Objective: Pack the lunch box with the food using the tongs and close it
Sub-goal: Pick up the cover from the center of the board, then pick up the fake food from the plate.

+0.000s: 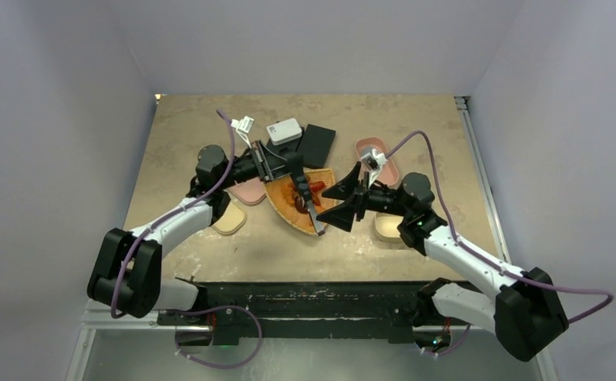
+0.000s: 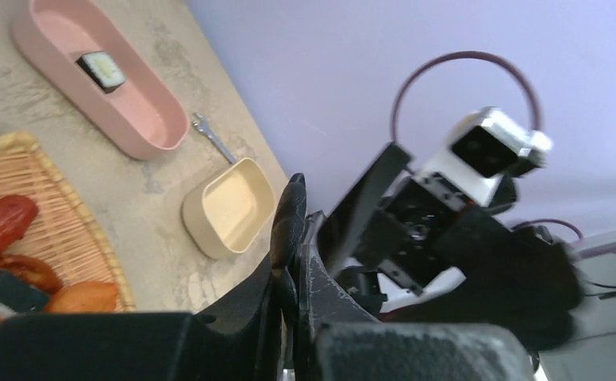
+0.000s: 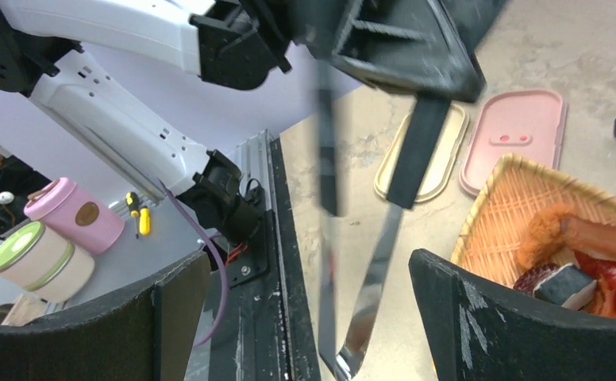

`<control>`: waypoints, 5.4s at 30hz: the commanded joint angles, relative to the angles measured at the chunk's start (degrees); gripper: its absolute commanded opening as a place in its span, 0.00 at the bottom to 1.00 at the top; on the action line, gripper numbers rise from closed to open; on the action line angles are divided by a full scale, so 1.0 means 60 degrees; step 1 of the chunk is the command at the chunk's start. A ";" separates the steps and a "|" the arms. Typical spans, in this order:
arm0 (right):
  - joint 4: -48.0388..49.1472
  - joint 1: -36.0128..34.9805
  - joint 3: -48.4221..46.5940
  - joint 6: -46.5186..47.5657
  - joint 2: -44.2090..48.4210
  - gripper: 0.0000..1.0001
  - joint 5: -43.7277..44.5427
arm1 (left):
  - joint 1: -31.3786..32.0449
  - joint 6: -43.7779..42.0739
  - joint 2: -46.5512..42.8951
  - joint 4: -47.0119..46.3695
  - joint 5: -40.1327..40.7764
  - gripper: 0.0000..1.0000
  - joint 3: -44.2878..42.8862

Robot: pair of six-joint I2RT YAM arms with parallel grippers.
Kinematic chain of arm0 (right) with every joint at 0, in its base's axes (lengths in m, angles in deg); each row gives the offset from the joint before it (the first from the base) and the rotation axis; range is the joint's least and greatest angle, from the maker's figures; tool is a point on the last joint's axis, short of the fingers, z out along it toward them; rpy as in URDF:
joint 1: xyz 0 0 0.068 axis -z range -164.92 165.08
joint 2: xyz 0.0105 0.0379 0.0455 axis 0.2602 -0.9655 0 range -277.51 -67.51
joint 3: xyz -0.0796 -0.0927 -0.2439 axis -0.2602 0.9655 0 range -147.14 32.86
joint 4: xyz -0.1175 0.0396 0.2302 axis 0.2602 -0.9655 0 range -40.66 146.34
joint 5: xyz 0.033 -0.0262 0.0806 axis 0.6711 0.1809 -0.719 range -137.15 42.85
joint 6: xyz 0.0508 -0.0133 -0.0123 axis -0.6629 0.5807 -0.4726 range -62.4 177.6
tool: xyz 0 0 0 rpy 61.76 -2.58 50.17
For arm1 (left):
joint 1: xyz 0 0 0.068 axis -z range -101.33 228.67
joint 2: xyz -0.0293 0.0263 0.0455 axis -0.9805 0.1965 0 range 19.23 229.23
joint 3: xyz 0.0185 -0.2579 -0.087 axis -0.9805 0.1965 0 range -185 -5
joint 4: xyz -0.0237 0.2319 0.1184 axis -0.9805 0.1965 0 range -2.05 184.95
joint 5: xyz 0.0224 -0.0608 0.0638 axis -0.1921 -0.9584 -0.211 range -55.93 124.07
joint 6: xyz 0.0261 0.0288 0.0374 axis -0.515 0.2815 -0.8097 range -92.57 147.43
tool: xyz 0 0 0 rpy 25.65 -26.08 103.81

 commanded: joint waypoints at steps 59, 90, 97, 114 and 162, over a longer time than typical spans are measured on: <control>-0.8585 -0.1090 -0.3454 0.1039 -0.0947 0.25 0.5550 | -0.0479 -0.8002 -0.2064 0.9442 0.7849 0.78 -0.2537; -1.2855 -0.3970 -0.5714 0.0128 -0.4044 0.26 0.9757 | -0.0479 -0.8102 -0.2488 0.9290 0.7744 0.79 -0.2041; -1.2947 -0.4074 -0.5966 0.0128 -0.4361 0.26 0.9988 | -0.0479 -0.8113 -0.2489 0.9291 0.7663 0.79 -0.2034; -1.3093 -0.4426 -0.6523 -0.0132 -0.5281 0.41 1.0713 | -0.0479 -0.8095 -0.2438 0.9290 0.7543 0.79 -0.2011; -1.3487 -0.4488 -0.6952 -0.0488 -0.4211 0.00 1.1729 | -0.0479 -0.8065 -0.2438 0.9261 0.7452 0.79 -0.1975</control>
